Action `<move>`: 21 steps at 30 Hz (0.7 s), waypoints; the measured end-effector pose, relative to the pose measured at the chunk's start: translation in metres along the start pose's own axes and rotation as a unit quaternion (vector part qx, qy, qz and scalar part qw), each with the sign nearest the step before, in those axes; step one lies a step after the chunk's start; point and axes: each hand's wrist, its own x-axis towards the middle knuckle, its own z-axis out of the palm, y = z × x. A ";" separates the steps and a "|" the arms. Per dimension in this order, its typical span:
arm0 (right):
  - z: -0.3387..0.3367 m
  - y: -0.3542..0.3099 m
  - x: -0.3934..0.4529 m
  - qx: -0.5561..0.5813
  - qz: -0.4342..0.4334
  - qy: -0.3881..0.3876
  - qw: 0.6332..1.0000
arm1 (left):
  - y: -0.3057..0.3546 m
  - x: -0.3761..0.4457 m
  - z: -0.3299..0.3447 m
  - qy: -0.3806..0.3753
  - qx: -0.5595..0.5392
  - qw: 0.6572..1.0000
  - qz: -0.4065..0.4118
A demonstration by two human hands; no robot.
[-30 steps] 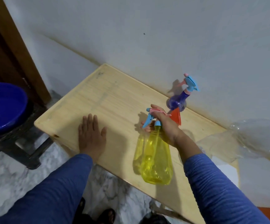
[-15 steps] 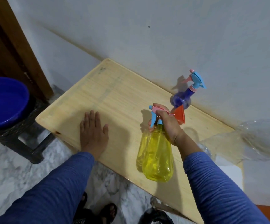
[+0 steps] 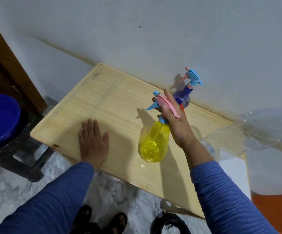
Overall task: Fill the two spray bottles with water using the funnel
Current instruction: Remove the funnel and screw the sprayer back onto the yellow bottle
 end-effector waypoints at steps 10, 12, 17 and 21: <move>0.014 0.029 -0.056 -0.024 -0.004 0.130 0.991 | 0.028 -0.009 -0.005 -0.093 -0.194 0.933 0.287; 0.023 0.038 -0.065 -0.021 0.006 0.172 0.985 | 0.045 -0.016 -0.012 -0.131 -0.252 0.898 0.337; 0.050 0.059 -0.090 -0.051 0.033 0.270 0.961 | 0.063 -0.022 -0.025 -0.233 -0.310 0.835 0.391; 0.080 0.072 -0.101 -0.043 0.054 0.375 0.924 | 0.063 -0.021 -0.025 -0.253 -0.336 0.821 0.387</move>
